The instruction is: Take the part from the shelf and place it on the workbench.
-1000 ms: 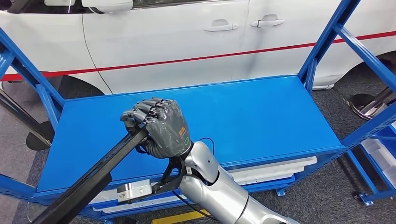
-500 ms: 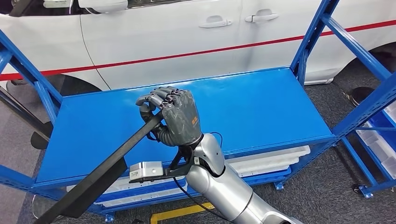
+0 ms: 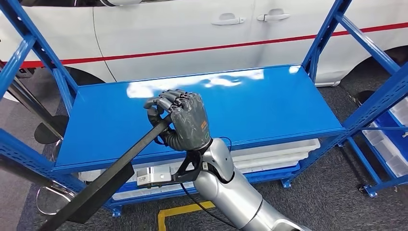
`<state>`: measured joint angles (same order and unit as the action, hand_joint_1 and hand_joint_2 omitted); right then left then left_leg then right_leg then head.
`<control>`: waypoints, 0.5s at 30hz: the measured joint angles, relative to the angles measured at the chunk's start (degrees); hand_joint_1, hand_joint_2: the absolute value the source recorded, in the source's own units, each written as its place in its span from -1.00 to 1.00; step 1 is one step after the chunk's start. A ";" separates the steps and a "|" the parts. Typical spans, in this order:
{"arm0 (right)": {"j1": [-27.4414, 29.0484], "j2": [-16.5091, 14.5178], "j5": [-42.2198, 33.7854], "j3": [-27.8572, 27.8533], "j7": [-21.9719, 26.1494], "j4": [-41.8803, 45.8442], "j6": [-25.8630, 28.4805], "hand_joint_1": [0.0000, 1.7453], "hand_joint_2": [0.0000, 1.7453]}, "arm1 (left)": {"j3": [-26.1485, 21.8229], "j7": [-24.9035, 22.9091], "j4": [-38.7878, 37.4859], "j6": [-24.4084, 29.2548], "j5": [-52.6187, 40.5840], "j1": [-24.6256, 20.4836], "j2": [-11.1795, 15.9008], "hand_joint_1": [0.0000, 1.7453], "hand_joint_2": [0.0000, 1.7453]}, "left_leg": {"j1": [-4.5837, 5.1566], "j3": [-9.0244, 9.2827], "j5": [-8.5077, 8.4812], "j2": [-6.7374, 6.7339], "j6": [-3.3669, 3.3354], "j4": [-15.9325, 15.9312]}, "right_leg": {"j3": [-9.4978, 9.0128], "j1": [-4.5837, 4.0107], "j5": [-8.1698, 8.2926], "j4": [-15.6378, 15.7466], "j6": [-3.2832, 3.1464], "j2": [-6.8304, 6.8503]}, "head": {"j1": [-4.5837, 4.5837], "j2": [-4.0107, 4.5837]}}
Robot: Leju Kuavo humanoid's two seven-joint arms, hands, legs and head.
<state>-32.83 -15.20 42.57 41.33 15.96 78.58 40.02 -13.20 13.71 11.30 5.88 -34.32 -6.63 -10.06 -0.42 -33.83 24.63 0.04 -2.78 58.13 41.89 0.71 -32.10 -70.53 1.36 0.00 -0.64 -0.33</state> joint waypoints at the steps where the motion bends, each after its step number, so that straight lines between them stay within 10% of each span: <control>1: 0.11 0.16 0.01 0.00 -0.09 0.00 0.00 1.00 1.00 | 0.00 -0.02 0.00 0.00 -0.03 0.03 -0.01 -1.00 1.00 | 0.06 -0.87 -0.59 -0.01 -0.02 0.04 | 0.49 0.00 -1.39 -2.94 0.08 0.00 | 0.00 0.00; 3: 0.30 0.46 0.01 0.00 -0.22 0.00 0.00 1.00 1.00 | 0.00 -0.08 0.00 -0.01 -0.05 0.08 -0.03 -1.00 1.00 | 0.15 -2.69 -1.80 -0.01 0.07 0.17 | -1.05 0.00 -0.71 -4.09 0.05 0.00 | -0.01 0.00; 7: 0.32 0.58 0.04 0.00 -0.27 0.25 -0.01 1.00 1.00 | 0.00 -0.06 0.00 -0.07 0.04 0.06 -0.20 -1.00 1.00 | 0.27 -5.18 -3.99 0.05 0.86 0.53 | -11.78 -0.33 1.68 8.98 -0.79 -0.02 | -0.02 0.00; 11: 0.30 0.56 0.07 0.00 -0.27 0.32 -0.04 1.00 1.00 | 0.00 0.04 0.00 -0.10 0.13 0.00 -0.39 -1.00 1.00 | 0.10 -5.75 -5.33 0.14 2.25 0.30 | -12.54 -0.62 2.48 12.15 -1.99 0.12 | 0.03 0.00; 15: 0.27 0.41 0.07 0.00 -0.27 0.23 -0.09 1.00 1.00 | 0.00 0.01 0.00 -0.14 0.15 0.00 -0.43 -1.00 1.00 | -0.30 -8.47 4.41 0.23 3.33 9.75 | -9.77 -0.49 5.34 12.40 -3.47 0.59 | -0.08 0.00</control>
<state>-32.56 -14.79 42.64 41.33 15.69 78.80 39.93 -13.20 13.72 11.30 5.74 -34.16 -6.63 -10.49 -0.72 -42.30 29.04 0.27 0.55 67.88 32.11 0.21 -26.76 -58.13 -2.12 0.59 -0.72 -0.33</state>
